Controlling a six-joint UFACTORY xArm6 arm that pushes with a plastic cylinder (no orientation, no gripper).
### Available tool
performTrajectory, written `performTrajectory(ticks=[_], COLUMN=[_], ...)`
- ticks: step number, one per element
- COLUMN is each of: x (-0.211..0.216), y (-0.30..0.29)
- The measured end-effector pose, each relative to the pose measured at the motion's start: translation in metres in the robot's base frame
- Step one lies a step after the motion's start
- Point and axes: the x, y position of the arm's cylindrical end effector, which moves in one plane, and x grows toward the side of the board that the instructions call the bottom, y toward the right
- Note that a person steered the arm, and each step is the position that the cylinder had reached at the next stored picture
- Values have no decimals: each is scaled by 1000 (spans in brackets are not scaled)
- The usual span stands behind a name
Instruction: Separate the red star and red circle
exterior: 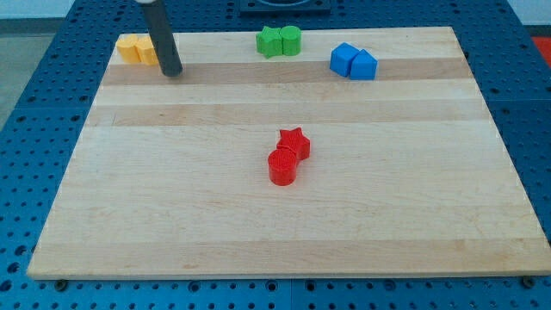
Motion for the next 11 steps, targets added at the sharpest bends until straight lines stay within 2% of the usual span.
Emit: performTrajectory(ticks=[1, 2, 4, 5, 6, 10, 11], x=[30, 52, 144, 175, 177, 147, 143], y=[62, 155, 282, 280, 251, 151, 148])
